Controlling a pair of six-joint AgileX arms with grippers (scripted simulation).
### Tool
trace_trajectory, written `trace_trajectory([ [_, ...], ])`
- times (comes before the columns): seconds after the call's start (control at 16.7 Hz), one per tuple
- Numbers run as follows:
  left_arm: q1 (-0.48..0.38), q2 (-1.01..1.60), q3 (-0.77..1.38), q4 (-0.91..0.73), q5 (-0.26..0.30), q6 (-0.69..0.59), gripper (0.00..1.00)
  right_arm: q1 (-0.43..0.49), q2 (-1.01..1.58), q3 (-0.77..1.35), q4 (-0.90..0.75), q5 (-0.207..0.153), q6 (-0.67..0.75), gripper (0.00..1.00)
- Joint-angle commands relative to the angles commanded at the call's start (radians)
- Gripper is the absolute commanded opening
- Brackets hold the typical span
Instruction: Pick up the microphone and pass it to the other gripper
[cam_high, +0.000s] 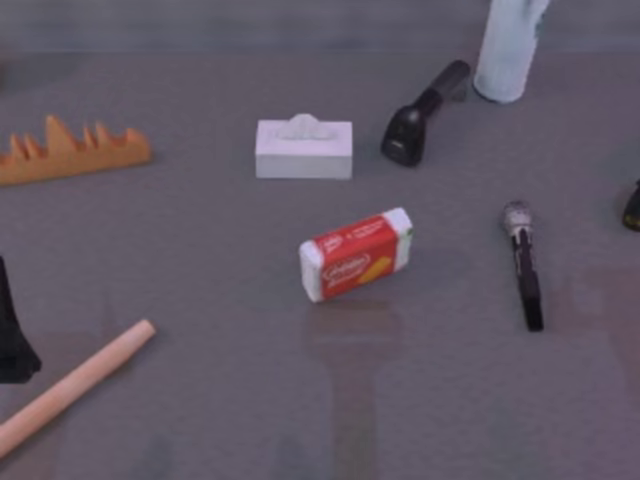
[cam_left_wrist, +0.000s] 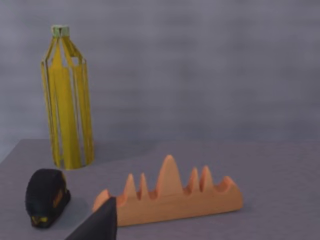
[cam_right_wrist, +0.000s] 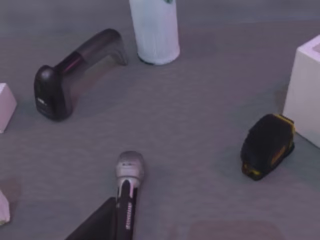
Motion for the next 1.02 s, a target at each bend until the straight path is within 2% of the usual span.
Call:
trace_trajectory([
  [0.54, 0.000, 0.000, 0.000, 0.000, 0.000, 0.000, 1.00, 0.146, 0.948, 0.616, -0.441, 0.027, 0.155, 1.00],
  [0.78, 0.000, 0.000, 0.000, 0.000, 0.000, 0.000, 1.00, 0.197, 1.234, 0.840, -0.582, 0.034, 0.210, 1.00],
  [1.02, 0.000, 0.000, 0.000, 0.000, 0.000, 0.000, 1.00, 0.229, 1.409, 0.985, -0.660, 0.037, 0.245, 1.00],
])
